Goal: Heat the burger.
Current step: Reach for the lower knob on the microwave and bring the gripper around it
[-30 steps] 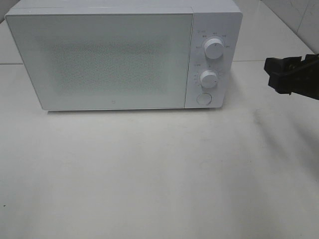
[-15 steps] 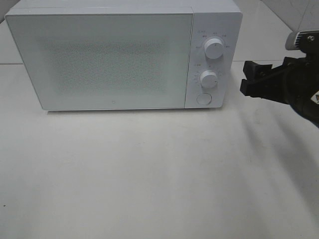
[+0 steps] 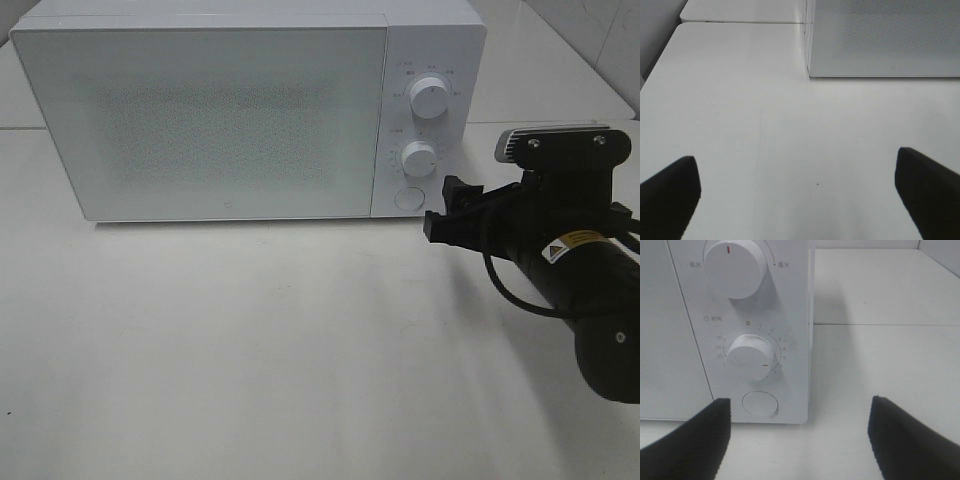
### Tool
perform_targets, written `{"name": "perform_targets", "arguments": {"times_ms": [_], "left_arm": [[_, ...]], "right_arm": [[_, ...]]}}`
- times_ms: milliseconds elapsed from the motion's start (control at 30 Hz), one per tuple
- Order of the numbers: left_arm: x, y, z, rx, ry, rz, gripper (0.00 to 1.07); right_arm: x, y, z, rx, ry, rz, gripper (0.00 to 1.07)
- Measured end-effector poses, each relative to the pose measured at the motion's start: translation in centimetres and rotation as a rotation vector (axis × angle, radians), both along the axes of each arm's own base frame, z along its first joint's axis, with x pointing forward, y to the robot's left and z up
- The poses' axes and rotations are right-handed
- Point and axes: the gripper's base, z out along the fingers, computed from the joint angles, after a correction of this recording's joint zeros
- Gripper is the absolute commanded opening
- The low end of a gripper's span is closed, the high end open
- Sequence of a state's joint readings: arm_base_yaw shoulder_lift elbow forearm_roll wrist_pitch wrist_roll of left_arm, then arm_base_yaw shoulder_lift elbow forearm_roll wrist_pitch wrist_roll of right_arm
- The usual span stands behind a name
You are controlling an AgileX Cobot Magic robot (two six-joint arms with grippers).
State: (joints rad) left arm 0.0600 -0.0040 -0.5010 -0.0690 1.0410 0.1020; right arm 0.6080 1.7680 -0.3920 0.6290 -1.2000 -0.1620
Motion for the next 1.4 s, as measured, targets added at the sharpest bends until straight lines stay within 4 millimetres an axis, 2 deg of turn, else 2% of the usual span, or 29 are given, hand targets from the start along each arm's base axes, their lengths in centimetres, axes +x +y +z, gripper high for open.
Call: {"name": "perform_targets", "arguments": {"times_ms": [167, 367, 467, 733, 1100, 1400], "left_arm": [[0.0, 0.0, 0.0, 0.000, 0.000, 0.000, 0.98], [0.0, 0.0, 0.0, 0.000, 0.000, 0.000, 0.98], [0.0, 0.0, 0.0, 0.000, 0.000, 0.000, 0.98], [0.0, 0.0, 0.0, 0.000, 0.000, 0.000, 0.98], [0.0, 0.0, 0.0, 0.000, 0.000, 0.000, 0.98], [0.0, 0.0, 0.0, 0.000, 0.000, 0.000, 0.98]], "right_arm": [[0.4, 0.9, -0.1, 0.020, -0.004, -0.039, 0.75], [1.8, 2.4, 0.7, 0.047, -0.048, -0.042, 0.75], [2.0, 2.6, 0.7, 0.050, -0.053, -0.042, 0.75], [4.3, 4.3, -0.7, 0.043, -0.054, -0.034, 0.75], [7.1, 4.3, -1.3, 0.015, -0.086, -0.019, 0.75], [8.1, 4.3, -2.4, -0.005, -0.078, -0.014, 0.75]]}}
